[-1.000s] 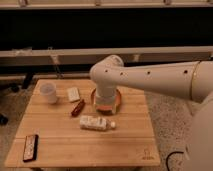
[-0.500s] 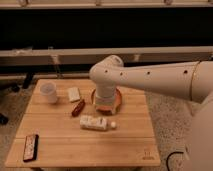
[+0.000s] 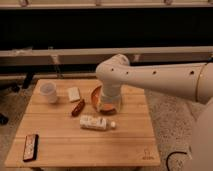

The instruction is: Move the arm in a circular motion

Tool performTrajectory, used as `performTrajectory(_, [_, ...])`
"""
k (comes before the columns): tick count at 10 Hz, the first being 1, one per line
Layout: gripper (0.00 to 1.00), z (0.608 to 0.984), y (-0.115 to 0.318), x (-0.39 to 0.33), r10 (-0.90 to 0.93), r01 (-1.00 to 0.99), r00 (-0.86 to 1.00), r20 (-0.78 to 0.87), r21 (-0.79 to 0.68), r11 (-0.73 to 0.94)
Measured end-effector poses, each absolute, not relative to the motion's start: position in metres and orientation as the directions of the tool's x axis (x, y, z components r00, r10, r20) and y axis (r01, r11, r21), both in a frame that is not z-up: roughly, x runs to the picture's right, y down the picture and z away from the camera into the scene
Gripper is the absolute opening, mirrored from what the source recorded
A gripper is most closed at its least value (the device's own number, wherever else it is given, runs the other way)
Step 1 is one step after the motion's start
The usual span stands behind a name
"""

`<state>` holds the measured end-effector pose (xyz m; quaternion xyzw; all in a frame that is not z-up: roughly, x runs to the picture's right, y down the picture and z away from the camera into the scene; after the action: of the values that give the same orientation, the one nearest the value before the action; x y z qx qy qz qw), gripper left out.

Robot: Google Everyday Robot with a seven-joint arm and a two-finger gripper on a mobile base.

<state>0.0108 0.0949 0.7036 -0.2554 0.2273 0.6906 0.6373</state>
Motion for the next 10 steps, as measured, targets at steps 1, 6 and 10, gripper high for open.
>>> performTrajectory(1, [0.65,0.705,0.092,0.005,0.766,-0.996,-0.053,-0.640,-0.018,-0.083])
performTrajectory(6, [0.65,0.716,0.079,0.026,0.767,-0.997,-0.048,-0.640,-0.016,-0.077])
performTrajectory(10, [0.65,0.714,0.081,0.020,0.769,-0.997,-0.038,-0.638,-0.023,-0.069])
